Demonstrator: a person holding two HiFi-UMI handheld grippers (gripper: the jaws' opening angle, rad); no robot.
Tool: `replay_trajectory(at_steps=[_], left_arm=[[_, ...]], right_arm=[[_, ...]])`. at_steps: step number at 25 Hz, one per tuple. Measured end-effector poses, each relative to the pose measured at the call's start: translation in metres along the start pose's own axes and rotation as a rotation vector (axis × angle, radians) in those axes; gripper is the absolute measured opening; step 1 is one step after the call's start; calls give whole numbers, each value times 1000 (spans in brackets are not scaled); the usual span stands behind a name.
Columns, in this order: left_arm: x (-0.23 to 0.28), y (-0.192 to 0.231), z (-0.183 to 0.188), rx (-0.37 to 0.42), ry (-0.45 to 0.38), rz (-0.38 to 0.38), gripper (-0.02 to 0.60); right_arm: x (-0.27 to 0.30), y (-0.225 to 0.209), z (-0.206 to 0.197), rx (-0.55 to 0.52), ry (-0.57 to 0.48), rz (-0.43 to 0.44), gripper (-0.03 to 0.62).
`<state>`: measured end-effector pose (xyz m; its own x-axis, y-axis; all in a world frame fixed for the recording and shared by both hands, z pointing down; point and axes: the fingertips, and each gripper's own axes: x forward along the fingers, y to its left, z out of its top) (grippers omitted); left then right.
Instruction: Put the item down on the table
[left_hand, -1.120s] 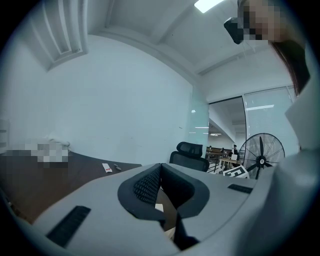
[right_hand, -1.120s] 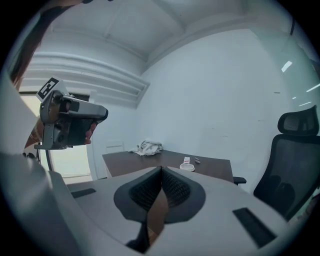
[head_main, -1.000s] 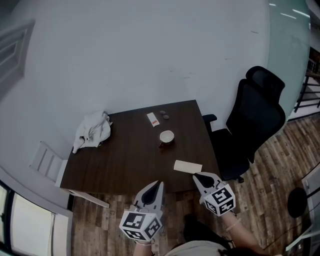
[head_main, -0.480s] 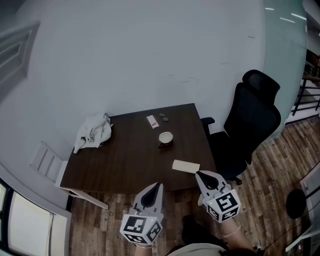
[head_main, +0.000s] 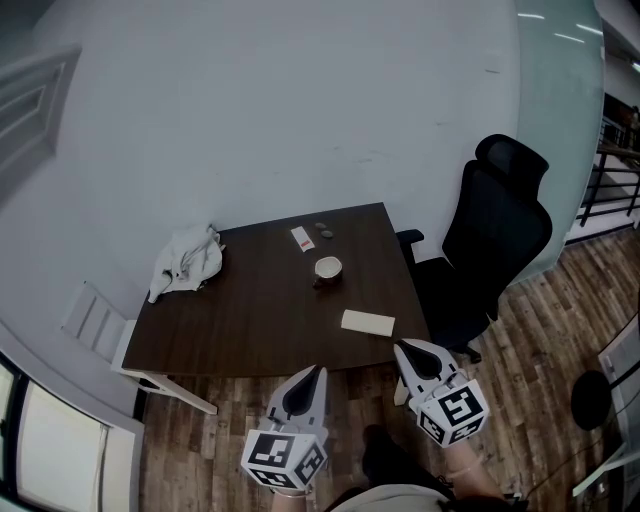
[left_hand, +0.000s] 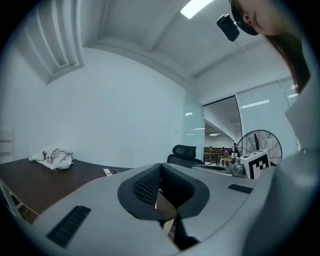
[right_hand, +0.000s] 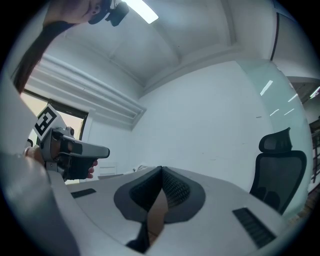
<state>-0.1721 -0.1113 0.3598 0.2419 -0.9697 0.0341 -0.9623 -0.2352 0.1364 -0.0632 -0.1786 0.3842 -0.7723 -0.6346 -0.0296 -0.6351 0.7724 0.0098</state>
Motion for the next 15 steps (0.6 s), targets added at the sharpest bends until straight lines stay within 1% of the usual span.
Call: replay_trajectory(at_steps=[3,6,11,15], left_arm=[[-10,-7,-1,4,4,-1,18],[-17,-12,1,7,-3,0,18],[-26,-18,-3,5,1,1,18],[-31,-24,-7,-5,4,-4,18]], right_arm=[[-12,5,5,5,-20,-3,8],[-20,7,9,1,-16,-21,6],[-31,13,15,-1,-18,-21,6],[-42,14,17,39,-29,-18,6]])
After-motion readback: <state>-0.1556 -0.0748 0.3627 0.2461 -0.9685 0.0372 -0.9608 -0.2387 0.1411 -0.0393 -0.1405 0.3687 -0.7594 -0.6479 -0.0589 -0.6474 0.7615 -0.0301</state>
